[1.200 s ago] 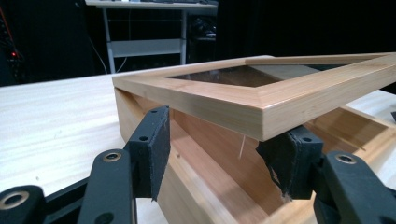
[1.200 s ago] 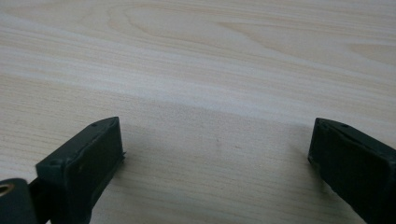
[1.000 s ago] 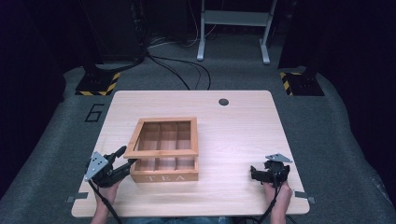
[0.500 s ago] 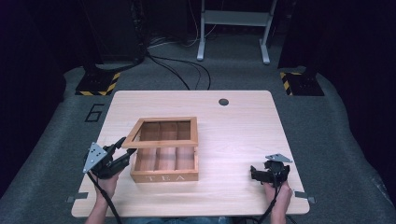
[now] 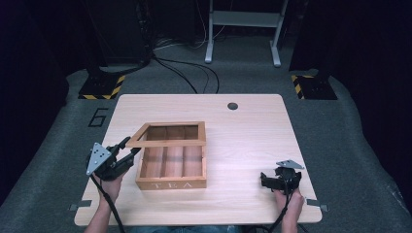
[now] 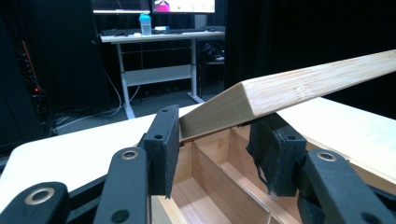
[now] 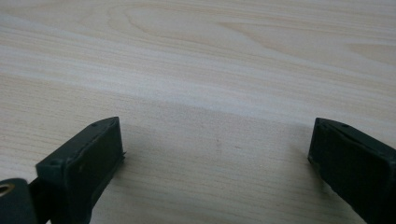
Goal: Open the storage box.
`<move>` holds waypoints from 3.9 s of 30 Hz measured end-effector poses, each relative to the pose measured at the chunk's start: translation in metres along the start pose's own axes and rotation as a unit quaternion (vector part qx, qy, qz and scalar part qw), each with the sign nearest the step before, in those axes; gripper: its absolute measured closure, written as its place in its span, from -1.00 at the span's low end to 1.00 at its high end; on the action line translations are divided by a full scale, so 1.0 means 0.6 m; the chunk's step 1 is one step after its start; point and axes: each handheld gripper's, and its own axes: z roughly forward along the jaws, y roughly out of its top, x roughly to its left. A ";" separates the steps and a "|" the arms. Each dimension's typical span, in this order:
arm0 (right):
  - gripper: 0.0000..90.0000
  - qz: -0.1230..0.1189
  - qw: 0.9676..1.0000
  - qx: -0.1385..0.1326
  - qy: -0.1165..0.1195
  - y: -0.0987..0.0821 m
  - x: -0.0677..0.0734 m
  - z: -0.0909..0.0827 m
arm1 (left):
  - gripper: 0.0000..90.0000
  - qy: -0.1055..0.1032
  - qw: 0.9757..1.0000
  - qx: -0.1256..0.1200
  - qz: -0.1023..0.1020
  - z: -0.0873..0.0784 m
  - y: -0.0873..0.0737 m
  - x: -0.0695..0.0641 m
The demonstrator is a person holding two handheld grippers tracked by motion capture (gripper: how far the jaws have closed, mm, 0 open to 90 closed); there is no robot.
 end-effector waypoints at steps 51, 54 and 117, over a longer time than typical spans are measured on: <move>-0.94 0.000 1.000 0.000 0.000 0.000 0.000 0.000 | 0.33 0.005 0.999 0.017 -0.028 0.048 0.088 0.038; -0.94 0.000 1.000 0.001 0.000 0.000 0.000 0.000 | 0.33 0.006 0.999 0.021 -0.026 0.052 0.093 0.041; -0.94 0.000 1.000 0.000 0.000 0.000 0.000 0.000 | 0.33 0.005 0.999 0.021 -0.030 0.057 0.098 0.044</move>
